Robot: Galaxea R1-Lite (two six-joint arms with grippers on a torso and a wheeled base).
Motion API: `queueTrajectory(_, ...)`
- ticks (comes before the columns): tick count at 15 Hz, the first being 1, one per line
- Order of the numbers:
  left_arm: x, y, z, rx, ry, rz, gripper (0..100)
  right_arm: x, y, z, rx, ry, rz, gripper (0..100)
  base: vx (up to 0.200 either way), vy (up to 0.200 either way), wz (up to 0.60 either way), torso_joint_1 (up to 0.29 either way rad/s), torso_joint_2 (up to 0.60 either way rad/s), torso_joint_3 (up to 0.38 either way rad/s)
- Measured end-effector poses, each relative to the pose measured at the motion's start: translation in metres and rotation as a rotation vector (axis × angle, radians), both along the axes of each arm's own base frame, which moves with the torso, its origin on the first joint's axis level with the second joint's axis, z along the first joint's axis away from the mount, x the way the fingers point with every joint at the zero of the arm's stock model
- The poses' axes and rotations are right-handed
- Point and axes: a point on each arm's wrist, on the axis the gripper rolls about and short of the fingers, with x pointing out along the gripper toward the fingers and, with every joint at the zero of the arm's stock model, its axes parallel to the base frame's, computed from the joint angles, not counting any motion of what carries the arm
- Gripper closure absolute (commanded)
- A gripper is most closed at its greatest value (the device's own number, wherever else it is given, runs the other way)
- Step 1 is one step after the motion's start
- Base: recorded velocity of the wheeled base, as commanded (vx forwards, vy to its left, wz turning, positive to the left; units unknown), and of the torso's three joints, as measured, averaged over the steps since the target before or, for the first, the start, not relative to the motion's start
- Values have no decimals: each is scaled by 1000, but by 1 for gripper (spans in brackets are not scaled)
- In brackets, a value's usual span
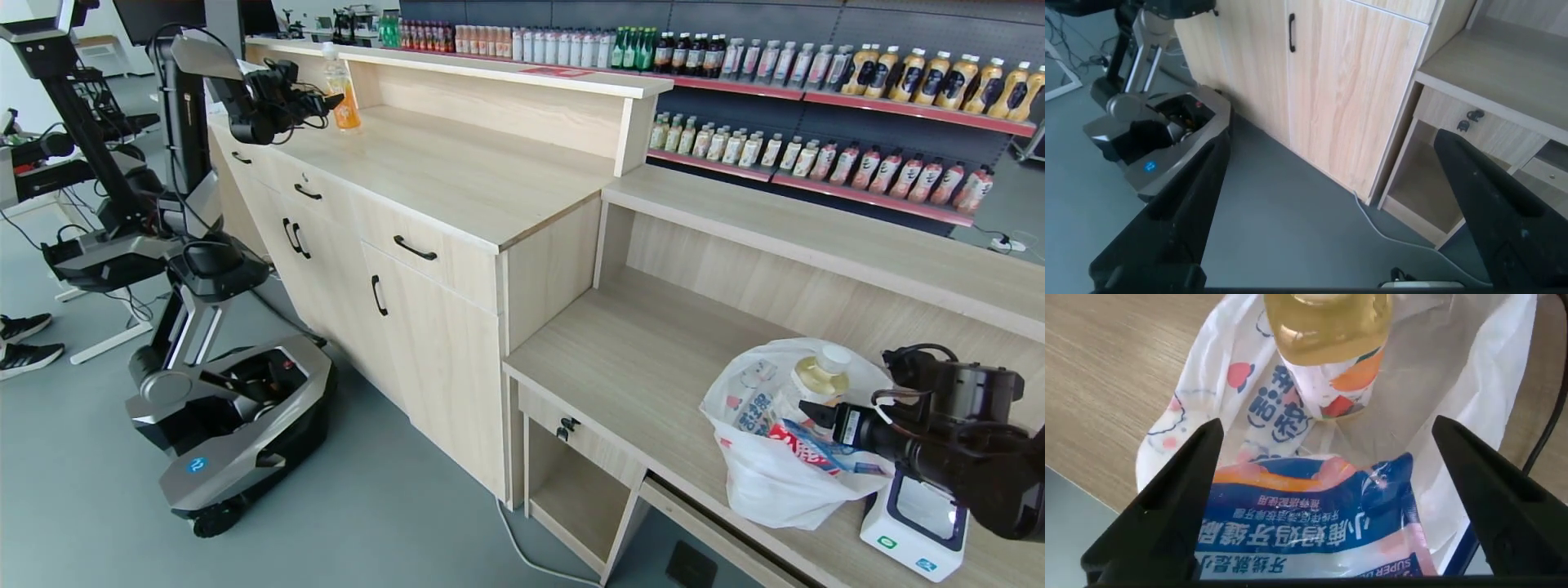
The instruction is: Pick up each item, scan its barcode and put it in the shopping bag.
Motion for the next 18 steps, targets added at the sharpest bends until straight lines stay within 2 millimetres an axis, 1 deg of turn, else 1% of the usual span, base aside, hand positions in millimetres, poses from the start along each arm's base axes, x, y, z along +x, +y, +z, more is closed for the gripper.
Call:
queueTrajectory(3, 0, 0, 0, 0, 0, 0, 0, -16, 2, 46, -57, -93, 43, 0, 0, 0, 0, 0, 0, 0)
queueTrajectory(5, 0, 0, 0, 0, 0, 0, 0, -32, 2, 79, -173, -167, 73, 0, 0, 0, 0, 0, 0, 0)
queueTrajectory(7, 0, 0, 0, 0, 0, 0, 0, -51, -2, 103, -313, -216, 79, 0, 0, 0, 0, 0, 0, 0)
queueTrajectory(9, 0, 0, 0, 0, 0, 0, 0, -66, -7, 119, -395, -255, 58, 0, 0, 0, 0, 0, 0, 0)
queueTrajectory(12, 0, 0, 0, 0, 0, 0, 0, -78, -8, 136, -495, -299, 24, 0, 0, 0, -600, 1, -2, 2)
queueTrajectory(15, 0, 0, 0, 0, 0, 0, 0, -85, -7, 151, -519, -337, -8, 0, 0, 0, -600, 4, 4, 1)
queueTrajectory(18, 0, 0, 0, 0, 0, 0, 0, -95, -6, 164, -502, -301, -78, 0, 0, 0, -600, -1, 2, 2)
